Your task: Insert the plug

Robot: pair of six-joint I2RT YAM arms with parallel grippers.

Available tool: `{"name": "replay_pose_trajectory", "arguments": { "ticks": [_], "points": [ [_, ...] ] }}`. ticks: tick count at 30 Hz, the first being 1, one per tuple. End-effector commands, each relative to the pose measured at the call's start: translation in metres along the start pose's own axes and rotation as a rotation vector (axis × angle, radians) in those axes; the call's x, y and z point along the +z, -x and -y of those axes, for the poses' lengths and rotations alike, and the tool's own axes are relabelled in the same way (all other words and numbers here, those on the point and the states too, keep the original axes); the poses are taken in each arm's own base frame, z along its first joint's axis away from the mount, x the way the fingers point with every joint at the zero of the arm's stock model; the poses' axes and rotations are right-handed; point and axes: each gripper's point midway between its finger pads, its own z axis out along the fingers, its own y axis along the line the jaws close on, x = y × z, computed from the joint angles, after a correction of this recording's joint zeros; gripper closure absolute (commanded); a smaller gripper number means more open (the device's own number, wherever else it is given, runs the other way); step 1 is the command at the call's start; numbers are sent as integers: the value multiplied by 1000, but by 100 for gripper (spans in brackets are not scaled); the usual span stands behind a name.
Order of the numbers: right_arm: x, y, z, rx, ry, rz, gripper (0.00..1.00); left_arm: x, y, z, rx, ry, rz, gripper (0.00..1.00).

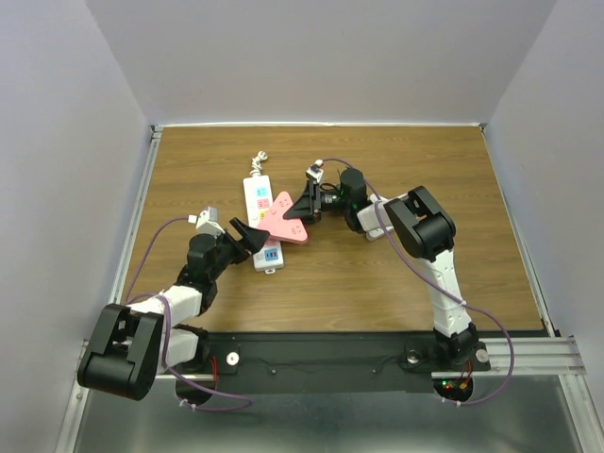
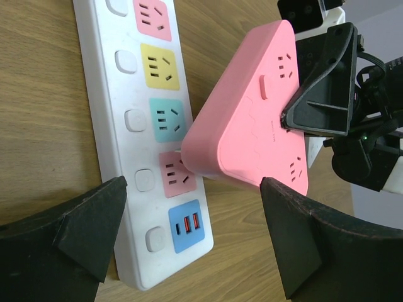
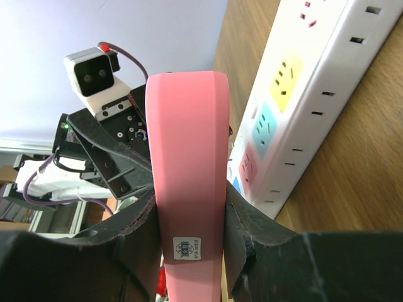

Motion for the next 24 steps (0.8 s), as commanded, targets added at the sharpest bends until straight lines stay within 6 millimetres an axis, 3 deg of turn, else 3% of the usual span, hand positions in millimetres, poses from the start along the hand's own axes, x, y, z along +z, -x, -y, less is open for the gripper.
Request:
{"name": "replay_pose_trajectory", "arguments": {
  "ticks": [1, 9, 24],
  "points": [
    [0, 0, -18, -68, 54, -2, 100, 0, 8, 8, 28, -30, 15, 1],
    [-7, -16, -11, -44, 35, -17, 100, 0, 8, 6, 28, -26, 15, 1],
    [-6, -19, 4, -25, 13, -2, 100, 5, 3, -4, 20, 9, -2, 1]
  ]
}}
